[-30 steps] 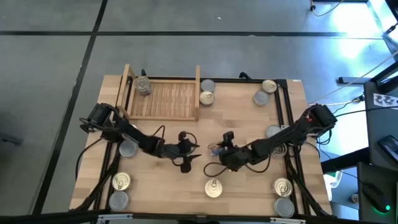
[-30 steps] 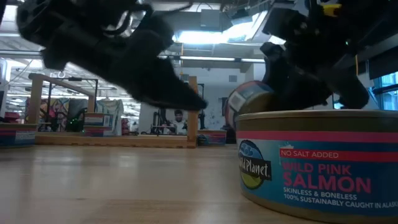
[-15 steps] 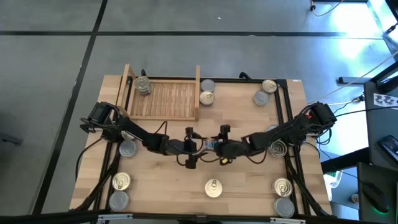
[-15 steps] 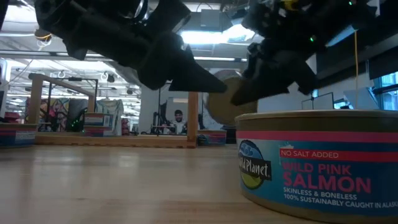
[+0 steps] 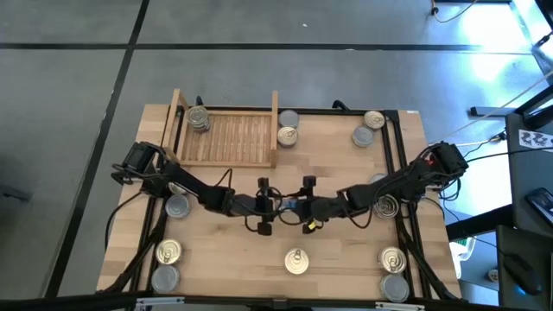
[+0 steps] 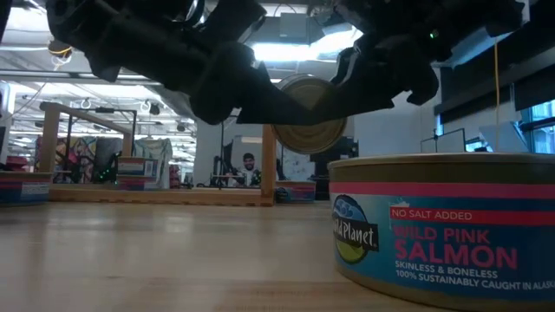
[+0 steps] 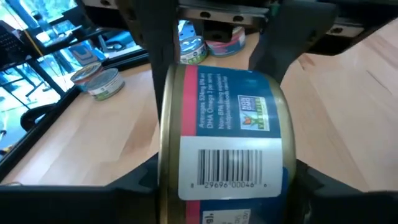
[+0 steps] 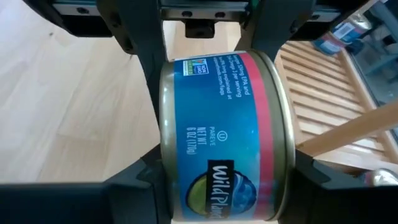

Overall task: Stack canned seafood by type on shelf
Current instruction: Put the blue tuna can on the shelf

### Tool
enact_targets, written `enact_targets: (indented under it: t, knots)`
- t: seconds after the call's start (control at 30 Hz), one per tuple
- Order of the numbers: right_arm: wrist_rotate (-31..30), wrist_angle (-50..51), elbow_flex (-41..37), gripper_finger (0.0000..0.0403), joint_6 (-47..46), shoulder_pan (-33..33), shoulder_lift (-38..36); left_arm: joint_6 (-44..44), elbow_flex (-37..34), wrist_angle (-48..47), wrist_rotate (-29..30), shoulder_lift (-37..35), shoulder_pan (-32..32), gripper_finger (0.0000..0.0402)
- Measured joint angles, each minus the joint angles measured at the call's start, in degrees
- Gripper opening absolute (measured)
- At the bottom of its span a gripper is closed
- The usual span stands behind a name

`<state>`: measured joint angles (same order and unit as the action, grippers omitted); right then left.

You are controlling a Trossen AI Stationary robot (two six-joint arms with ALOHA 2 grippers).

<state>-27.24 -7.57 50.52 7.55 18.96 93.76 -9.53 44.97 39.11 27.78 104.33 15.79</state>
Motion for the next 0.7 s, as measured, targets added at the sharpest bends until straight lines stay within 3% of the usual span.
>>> enact_targets:
  t: [0.07, 0.23, 0.33, 0.47, 0.53, 0.7]
  knots:
    - [0.6, 0.1, 0.0, 0.0207, 0.4, 0.0, -0.1, -0.4, 0.1, 0.0, 0.0, 0.0, 0.0, 0.0174]
    - [0.6, 2.2, 0.1, 0.0317, 0.2, 0.9, -2.1, -0.1, 0.5, -0.2, 0.7, -0.5, 1.1, 0.0174]
    - [-1.5, 6.5, 0.4, 0.0361, -1.8, 1.9, -6.2, 2.2, 2.0, -6.2, 3.9, -3.5, 1.9, 0.0174]
    - [-0.6, 19.2, -0.1, 0.0388, -1.5, 4.9, -12.1, 7.6, 5.2, -26.5, 8.6, -8.0, 2.9, 0.0174]
    - [-3.2, 24.5, -0.2, 0.0391, -2.8, 5.3, -14.5, 12.7, 8.0, -38.4, 10.5, -11.1, 3.2, 0.0174]
    - [-3.4, 25.0, -4.5, 0.0393, -5.9, 6.4, -16.4, 25.9, 14.0, -65.9, 12.4, -14.3, 2.9, 0.0174]
